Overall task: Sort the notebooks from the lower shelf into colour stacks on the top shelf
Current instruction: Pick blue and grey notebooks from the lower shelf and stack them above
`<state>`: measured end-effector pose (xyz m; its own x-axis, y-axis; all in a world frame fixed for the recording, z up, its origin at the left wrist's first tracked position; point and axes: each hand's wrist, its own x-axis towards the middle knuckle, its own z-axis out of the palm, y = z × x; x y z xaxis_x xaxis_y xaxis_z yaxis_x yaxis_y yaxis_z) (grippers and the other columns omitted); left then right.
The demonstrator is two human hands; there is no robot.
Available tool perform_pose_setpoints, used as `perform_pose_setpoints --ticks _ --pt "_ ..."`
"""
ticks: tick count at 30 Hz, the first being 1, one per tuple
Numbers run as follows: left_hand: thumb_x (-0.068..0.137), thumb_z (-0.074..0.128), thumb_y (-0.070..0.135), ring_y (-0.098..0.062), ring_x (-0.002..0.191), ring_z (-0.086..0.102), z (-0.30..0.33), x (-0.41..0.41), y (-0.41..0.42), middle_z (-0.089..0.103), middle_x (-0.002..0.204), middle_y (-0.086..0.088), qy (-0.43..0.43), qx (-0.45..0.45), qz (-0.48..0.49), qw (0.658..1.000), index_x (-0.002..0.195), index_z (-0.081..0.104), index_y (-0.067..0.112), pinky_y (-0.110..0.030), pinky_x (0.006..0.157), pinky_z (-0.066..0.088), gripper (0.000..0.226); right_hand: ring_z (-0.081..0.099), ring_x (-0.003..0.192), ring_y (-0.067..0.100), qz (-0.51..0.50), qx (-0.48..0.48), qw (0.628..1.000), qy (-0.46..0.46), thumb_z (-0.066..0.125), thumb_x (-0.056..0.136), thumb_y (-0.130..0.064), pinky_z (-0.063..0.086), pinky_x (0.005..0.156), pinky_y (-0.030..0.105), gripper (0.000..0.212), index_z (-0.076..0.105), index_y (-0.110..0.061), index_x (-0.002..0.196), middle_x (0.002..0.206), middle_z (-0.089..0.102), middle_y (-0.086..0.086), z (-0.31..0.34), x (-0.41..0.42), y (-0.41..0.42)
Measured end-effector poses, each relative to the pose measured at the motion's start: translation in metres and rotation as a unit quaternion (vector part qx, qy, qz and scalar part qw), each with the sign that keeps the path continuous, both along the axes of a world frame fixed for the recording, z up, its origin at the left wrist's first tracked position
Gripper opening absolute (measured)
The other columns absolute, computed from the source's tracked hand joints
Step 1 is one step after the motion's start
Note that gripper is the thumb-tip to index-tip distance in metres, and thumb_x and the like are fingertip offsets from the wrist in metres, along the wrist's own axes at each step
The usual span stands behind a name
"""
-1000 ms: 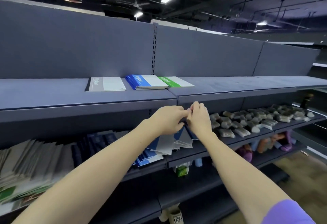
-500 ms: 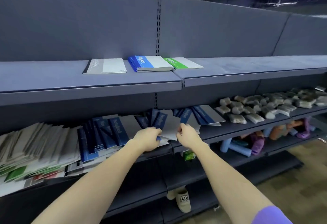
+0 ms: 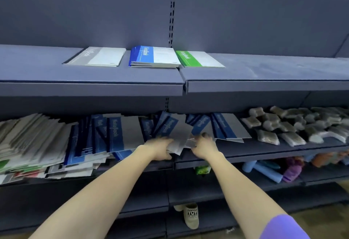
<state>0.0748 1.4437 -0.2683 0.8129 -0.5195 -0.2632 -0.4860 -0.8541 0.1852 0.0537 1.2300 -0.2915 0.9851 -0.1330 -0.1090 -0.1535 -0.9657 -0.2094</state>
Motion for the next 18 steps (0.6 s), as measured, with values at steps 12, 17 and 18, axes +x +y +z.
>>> perform_pose_setpoints --ticks 12,17,18 --pt "0.095 0.05 0.029 -0.029 0.141 0.028 -0.025 0.005 -0.029 0.035 0.153 -0.002 -0.102 0.057 0.057 0.992 0.147 0.041 0.021 -0.045 0.113 0.03 0.054 0.039 0.132 0.037 0.062 -0.065 0.996 0.03 0.057 0.095 -0.043 0.04 0.104 0.044 0.066 0.036 -0.012 0.149 0.148 0.037 0.015 -0.033 0.036 -0.026" --pt "0.096 0.042 0.027 -0.032 0.121 0.046 -0.017 -0.002 -0.035 0.056 0.131 -0.008 -0.15 0.049 0.066 0.985 0.123 0.058 0.013 -0.04 0.092 0.041 0.034 0.034 0.133 0.04 0.058 -0.082 0.995 0.026 0.054 0.094 -0.013 0.035 0.107 0.046 0.057 0.037 -0.015 0.148 0.15 0.032 0.017 -0.033 0.036 -0.021" --pt "0.095 0.043 0.025 -0.032 0.119 0.048 -0.015 -0.003 -0.034 0.057 0.128 -0.008 -0.15 0.049 0.071 0.985 0.119 0.058 0.012 -0.038 0.088 0.042 0.031 0.032 0.134 0.041 0.052 -0.068 0.996 0.034 0.053 0.092 -0.009 0.034 0.11 0.048 0.06 0.034 -0.017 0.149 0.151 0.03 0.017 -0.034 0.036 -0.02"
